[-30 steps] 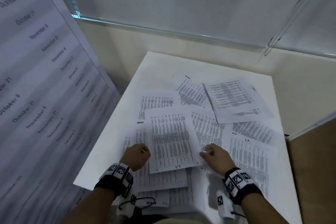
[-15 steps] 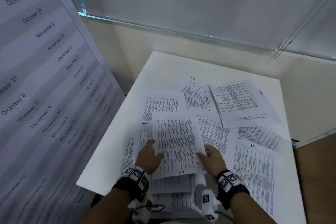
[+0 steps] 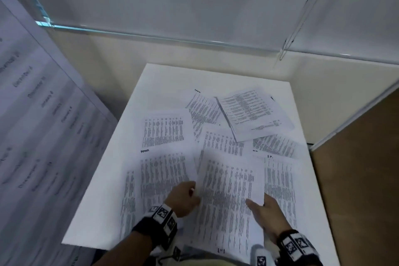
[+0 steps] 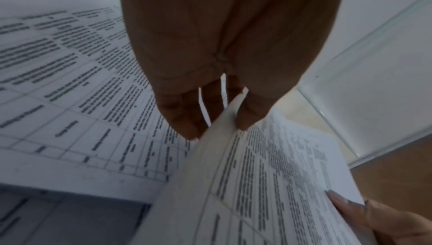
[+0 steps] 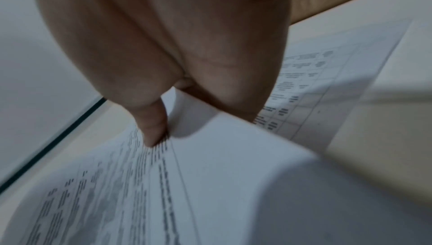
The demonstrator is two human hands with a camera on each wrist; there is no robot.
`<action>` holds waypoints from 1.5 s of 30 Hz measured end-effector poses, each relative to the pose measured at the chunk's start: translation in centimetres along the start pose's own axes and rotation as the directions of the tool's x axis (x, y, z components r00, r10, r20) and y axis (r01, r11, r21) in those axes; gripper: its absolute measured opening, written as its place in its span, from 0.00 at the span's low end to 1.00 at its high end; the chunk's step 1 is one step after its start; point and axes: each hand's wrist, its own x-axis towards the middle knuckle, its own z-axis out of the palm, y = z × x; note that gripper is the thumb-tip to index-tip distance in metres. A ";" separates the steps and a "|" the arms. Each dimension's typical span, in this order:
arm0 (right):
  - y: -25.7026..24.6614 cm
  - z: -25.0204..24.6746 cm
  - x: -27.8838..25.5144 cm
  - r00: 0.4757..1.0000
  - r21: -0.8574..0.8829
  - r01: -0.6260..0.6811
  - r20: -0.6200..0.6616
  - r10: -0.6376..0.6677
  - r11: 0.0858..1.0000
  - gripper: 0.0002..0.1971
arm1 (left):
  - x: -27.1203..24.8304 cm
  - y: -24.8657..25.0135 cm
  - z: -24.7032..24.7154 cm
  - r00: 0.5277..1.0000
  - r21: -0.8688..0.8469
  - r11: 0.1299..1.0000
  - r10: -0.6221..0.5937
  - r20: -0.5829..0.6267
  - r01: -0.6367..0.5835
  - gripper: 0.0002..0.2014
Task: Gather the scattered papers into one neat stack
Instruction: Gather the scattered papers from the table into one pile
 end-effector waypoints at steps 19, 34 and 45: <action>-5.6 12.2 6.7 0.994 -0.502 0.110 0.062 -0.091 0.858 0.19 | -0.5 -6.3 -5.2 0.791 -0.174 0.914 -0.404 -0.460 0.365 0.51; -3.1 3.4 4.5 0.979 -0.133 0.190 -0.051 -0.198 0.973 0.17 | -2.0 -1.7 -5.7 0.922 -0.523 0.848 -0.131 -0.364 -0.087 0.05; 7.6 -10.8 2.1 0.855 -0.190 -0.299 -0.489 0.174 0.935 0.19 | -4.0 -8.8 -5.5 0.688 -0.025 0.823 -0.491 -0.535 0.568 0.40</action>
